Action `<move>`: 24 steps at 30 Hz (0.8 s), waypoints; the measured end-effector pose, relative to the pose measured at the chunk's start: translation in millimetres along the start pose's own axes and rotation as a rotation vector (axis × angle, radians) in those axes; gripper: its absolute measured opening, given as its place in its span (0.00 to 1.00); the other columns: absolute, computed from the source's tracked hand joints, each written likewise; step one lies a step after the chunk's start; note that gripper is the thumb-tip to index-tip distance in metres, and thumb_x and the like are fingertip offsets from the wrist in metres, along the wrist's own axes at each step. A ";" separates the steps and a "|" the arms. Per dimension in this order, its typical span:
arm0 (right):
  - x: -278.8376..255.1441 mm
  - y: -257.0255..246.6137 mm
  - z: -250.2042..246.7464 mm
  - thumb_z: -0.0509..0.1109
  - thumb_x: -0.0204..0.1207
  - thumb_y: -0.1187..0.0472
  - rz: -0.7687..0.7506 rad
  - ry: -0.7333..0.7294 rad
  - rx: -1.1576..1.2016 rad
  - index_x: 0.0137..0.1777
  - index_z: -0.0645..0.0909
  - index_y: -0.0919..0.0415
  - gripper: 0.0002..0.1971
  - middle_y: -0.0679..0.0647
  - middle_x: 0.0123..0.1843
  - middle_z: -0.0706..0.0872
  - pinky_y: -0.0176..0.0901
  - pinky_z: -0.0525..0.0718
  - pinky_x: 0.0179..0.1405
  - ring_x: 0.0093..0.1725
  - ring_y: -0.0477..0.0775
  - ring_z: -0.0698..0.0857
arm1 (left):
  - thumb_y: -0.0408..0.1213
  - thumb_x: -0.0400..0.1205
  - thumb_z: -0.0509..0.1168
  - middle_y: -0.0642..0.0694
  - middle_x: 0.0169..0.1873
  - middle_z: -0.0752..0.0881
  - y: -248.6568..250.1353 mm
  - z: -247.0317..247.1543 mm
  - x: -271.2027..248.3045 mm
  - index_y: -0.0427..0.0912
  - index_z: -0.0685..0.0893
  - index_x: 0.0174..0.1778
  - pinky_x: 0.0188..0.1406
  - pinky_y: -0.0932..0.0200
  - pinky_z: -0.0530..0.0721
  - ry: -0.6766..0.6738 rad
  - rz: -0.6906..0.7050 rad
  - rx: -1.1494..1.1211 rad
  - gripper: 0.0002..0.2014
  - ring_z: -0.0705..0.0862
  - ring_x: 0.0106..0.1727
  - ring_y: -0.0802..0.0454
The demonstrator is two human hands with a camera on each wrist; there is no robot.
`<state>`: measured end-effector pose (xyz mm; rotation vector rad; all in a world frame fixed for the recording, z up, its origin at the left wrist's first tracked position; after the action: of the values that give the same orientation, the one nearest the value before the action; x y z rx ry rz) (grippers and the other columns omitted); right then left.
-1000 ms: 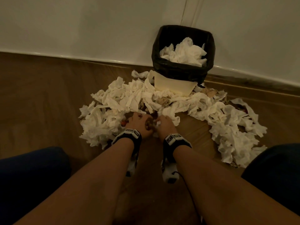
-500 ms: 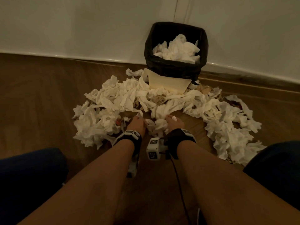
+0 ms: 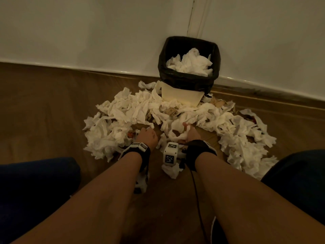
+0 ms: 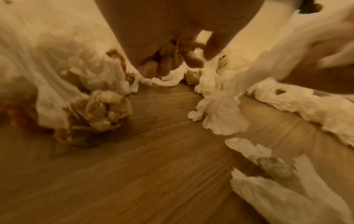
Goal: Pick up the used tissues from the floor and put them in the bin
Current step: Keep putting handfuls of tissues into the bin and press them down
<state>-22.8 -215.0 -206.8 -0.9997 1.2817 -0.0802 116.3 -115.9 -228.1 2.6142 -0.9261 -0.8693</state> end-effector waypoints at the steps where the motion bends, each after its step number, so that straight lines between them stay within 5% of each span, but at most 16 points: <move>1: 1.5 -1.1 4.4 0.64 0.81 0.48 0.005 -0.048 0.133 0.80 0.62 0.57 0.31 0.59 0.81 0.62 0.59 0.72 0.71 0.76 0.66 0.68 | 0.44 0.85 0.54 0.39 0.64 0.72 1.8 -0.7 -2.8 0.39 0.76 0.61 0.55 0.50 0.74 -0.002 0.004 0.026 0.16 0.76 0.60 0.39; 3: -0.4 0.8 3.4 0.63 0.79 0.42 0.058 -0.067 0.258 0.80 0.63 0.54 0.32 0.60 0.80 0.65 0.59 0.74 0.66 0.75 0.68 0.70 | 0.48 0.84 0.53 0.39 0.65 0.70 6.0 -1.3 -7.5 0.38 0.76 0.62 0.60 0.48 0.73 -0.029 0.006 0.070 0.19 0.75 0.63 0.39; 6: -13.9 -8.4 0.5 0.60 0.84 0.53 0.010 -0.132 0.069 0.79 0.63 0.57 0.25 0.61 0.78 0.68 0.49 0.80 0.54 0.73 0.64 0.73 | 0.40 0.85 0.53 0.37 0.69 0.68 13.6 -10.6 -14.4 0.38 0.74 0.67 0.68 0.46 0.71 -0.026 -0.002 0.111 0.16 0.71 0.67 0.38; 9: -30.1 -26.5 -4.9 0.61 0.82 0.49 -0.041 -0.114 -0.001 0.77 0.66 0.61 0.27 0.55 0.64 0.79 0.41 0.77 0.34 0.51 0.52 0.81 | 0.35 0.85 0.55 0.37 0.71 0.67 27.3 -27.6 -26.1 0.39 0.73 0.69 0.67 0.49 0.73 0.023 0.021 0.097 0.17 0.72 0.68 0.38; 11: -44.4 -38.7 -3.9 0.62 0.81 0.45 -0.064 -0.105 -0.030 0.76 0.67 0.62 0.30 0.49 0.46 0.77 0.41 0.77 0.33 0.39 0.47 0.76 | 0.34 0.84 0.58 0.36 0.70 0.68 40.4 -38.6 -34.9 0.39 0.73 0.69 0.63 0.50 0.77 0.063 0.051 0.079 0.16 0.75 0.65 0.38; 15: -72.4 -77.0 -3.7 0.58 0.84 0.57 -0.193 -0.071 0.047 0.75 0.68 0.67 0.22 0.49 0.38 0.72 0.39 0.78 0.37 0.35 0.46 0.74 | 0.34 0.84 0.59 0.33 0.71 0.67 73.6 -62.6 -48.4 0.36 0.69 0.71 0.68 0.45 0.74 0.078 0.117 -0.006 0.19 0.73 0.67 0.35; 18: -101.9 -112.8 -6.6 0.56 0.84 0.62 -0.265 -0.134 0.345 0.55 0.76 0.60 0.08 0.51 0.39 0.74 0.40 0.78 0.38 0.36 0.48 0.75 | 0.39 0.85 0.58 0.33 0.69 0.68 93.8 -84.5 -54.2 0.36 0.66 0.72 0.68 0.46 0.72 0.099 0.141 -0.031 0.21 0.73 0.67 0.35; 20: -124.8 -135.7 -8.4 0.53 0.83 0.61 -0.282 -0.239 0.521 0.39 0.70 0.59 0.12 0.52 0.30 0.75 0.37 0.75 0.25 0.27 0.48 0.75 | 0.38 0.86 0.55 0.34 0.69 0.70 103.7 -99.9 -56.7 0.38 0.67 0.71 0.65 0.46 0.73 0.135 0.134 -0.073 0.18 0.74 0.67 0.36; 22: -148.2 -158.2 -11.7 0.50 0.82 0.58 -0.306 -0.352 0.670 0.33 0.66 0.58 0.16 0.51 0.18 0.70 0.27 0.64 0.15 0.14 0.46 0.68 | 0.33 0.85 0.55 0.34 0.69 0.71 113.7 -115.6 -60.1 0.39 0.68 0.70 0.62 0.47 0.75 0.186 0.136 -0.110 0.17 0.75 0.66 0.37; 24: -171.4 -174.6 -16.2 0.50 0.81 0.56 -0.328 -0.425 0.696 0.33 0.69 0.59 0.16 0.53 0.24 0.73 0.31 0.66 0.21 0.17 0.49 0.72 | 0.28 0.83 0.55 0.34 0.68 0.72 125.4 -129.6 -64.6 0.39 0.67 0.70 0.60 0.49 0.75 0.223 0.162 -0.109 0.19 0.75 0.65 0.38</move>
<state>-14.1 -232.7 37.6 -0.5635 0.6118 -0.5048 92.3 -168.9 -45.6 2.4412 -0.9829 -0.5588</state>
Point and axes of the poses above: each hand's wrist, its own x-axis towards the middle knuckle, its own z-axis out of the palm, y = z × x, the point moved 8 cm from there along x, towards the middle knuckle
